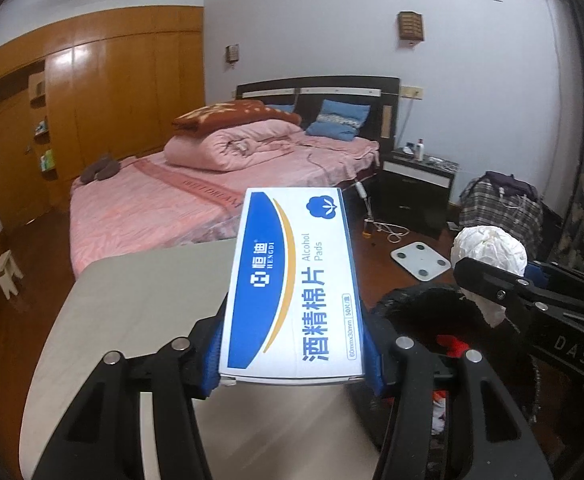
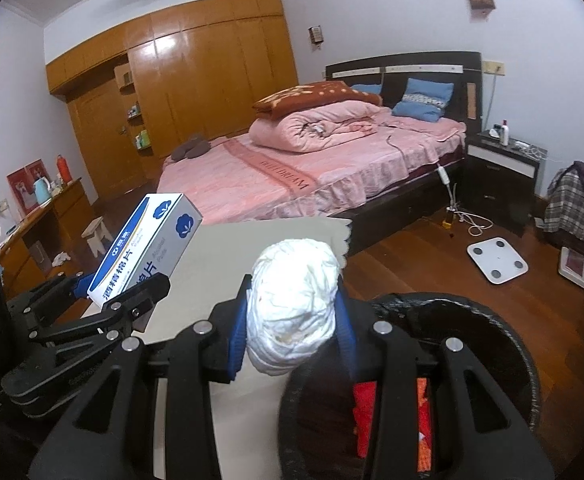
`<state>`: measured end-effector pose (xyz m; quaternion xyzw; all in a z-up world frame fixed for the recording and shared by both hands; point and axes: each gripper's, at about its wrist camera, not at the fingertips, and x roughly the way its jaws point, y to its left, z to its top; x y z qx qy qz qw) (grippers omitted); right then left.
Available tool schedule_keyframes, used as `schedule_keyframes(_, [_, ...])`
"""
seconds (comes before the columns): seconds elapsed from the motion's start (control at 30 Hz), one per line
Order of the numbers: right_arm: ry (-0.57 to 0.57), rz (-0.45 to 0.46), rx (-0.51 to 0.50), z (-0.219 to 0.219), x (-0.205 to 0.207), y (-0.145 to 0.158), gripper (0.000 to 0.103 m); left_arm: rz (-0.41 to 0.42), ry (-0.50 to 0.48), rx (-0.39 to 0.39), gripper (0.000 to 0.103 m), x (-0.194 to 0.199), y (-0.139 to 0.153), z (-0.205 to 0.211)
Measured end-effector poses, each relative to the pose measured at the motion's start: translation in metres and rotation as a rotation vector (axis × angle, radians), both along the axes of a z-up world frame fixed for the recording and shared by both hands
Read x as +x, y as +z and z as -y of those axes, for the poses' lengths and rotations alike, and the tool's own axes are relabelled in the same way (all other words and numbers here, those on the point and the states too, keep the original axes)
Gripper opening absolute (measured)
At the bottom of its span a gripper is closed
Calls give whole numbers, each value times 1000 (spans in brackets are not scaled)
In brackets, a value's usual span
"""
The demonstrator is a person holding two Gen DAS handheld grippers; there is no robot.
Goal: Collect trash
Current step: 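Carry the box and tissue ball over the bin and open both tools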
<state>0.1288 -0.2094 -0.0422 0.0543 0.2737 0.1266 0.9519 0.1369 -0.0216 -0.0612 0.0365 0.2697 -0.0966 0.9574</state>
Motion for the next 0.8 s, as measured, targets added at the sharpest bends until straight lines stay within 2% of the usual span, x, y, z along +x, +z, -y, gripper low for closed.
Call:
schedule_keyframes(0.43, [-101, 15, -4, 58, -27, 1, 37, 16, -124, 10, 54, -12, 6, 60])
schedule_keyframes(0.8, [-210, -17, -12, 106, -45, -16, 37, -12, -238, 8, 54, -12, -10, 110])
